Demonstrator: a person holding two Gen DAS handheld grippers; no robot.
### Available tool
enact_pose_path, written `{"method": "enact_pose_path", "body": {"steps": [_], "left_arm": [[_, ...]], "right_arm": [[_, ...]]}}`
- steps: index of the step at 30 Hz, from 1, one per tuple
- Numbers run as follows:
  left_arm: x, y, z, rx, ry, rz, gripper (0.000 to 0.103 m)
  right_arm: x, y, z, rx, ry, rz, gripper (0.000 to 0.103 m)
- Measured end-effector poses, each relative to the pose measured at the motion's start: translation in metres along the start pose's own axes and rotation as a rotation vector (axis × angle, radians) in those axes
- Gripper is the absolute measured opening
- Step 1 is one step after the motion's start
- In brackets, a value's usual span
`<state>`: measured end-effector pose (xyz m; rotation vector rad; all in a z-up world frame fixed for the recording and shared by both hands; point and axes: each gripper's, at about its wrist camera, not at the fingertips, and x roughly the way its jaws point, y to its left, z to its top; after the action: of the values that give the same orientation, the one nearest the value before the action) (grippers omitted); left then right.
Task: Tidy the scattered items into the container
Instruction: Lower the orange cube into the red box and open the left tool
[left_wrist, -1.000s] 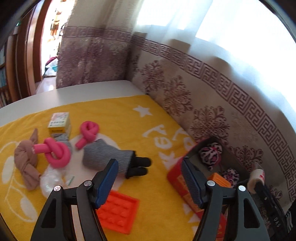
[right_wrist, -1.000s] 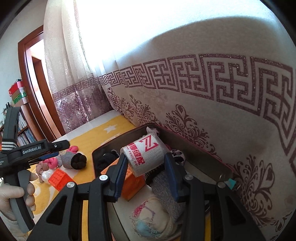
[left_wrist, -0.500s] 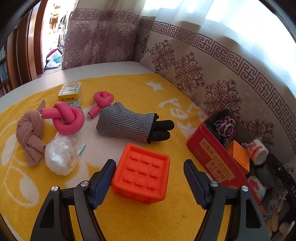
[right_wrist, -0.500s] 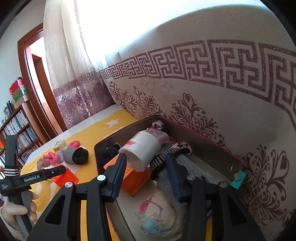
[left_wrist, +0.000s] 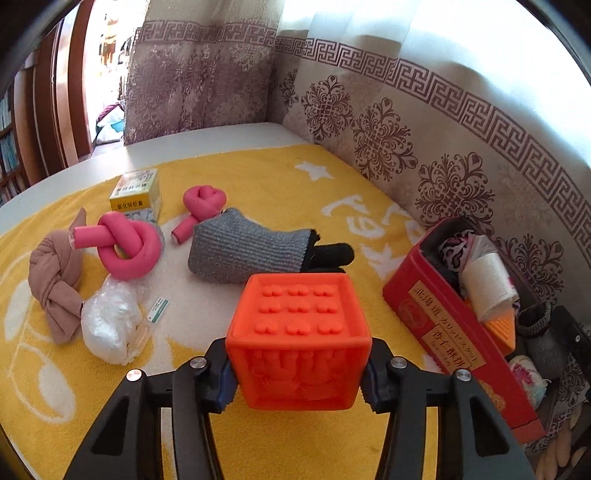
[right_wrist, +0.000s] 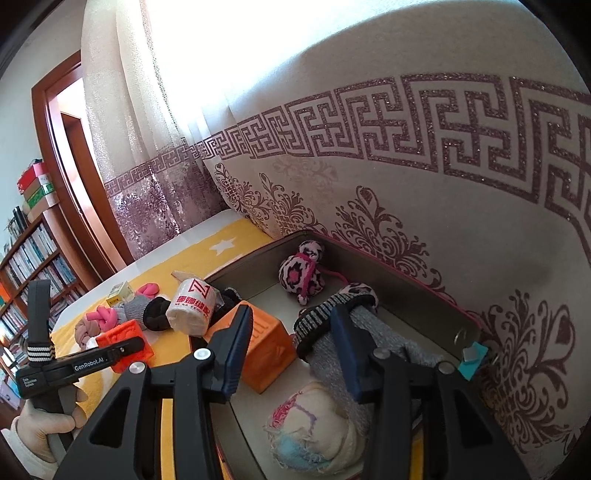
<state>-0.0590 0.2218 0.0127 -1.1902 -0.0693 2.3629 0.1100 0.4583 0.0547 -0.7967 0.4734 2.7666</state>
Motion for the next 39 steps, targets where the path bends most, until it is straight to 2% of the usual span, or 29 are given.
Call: {"method": "enact_pose_path", "body": {"steps": [6, 13, 19, 25, 28, 30, 33, 39], "left_arm": [[-0.001, -0.031, 0.009, 0.019, 0.007, -0.097, 0.054], [-0.01, -0.082, 0.019, 0.13, -0.037, -0.111, 0.054], [-0.003, -0.125, 0.036, 0.205, -0.038, -0.161, 0.054], [0.021, -0.161, 0.045, 0.244, 0.033, -0.273, 0.057], [0.022, -0.159, 0.048, 0.209, 0.04, -0.285, 0.061], [0.017, -0.151, 0.049, 0.175, 0.025, -0.284, 0.073], [0.008, -0.136, 0.051, 0.135, -0.009, -0.259, 0.074], [-0.004, -0.108, 0.051, 0.068, -0.029, -0.227, 0.075]], "right_arm": [[0.0, -0.004, 0.002, 0.012, 0.001, -0.001, 0.048], [0.001, -0.01, 0.004, 0.028, 0.002, -0.004, 0.048], [0.0, -0.013, 0.006, 0.039, 0.0, -0.002, 0.048], [-0.003, -0.018, 0.009, 0.057, -0.01, -0.005, 0.048], [-0.004, -0.02, 0.01, 0.065, -0.013, -0.008, 0.048], [-0.003, -0.021, 0.011, 0.07, -0.014, -0.01, 0.048], [-0.002, -0.021, 0.011, 0.072, -0.01, -0.012, 0.048], [-0.003, -0.016, 0.009, 0.06, -0.011, -0.008, 0.048]]}}
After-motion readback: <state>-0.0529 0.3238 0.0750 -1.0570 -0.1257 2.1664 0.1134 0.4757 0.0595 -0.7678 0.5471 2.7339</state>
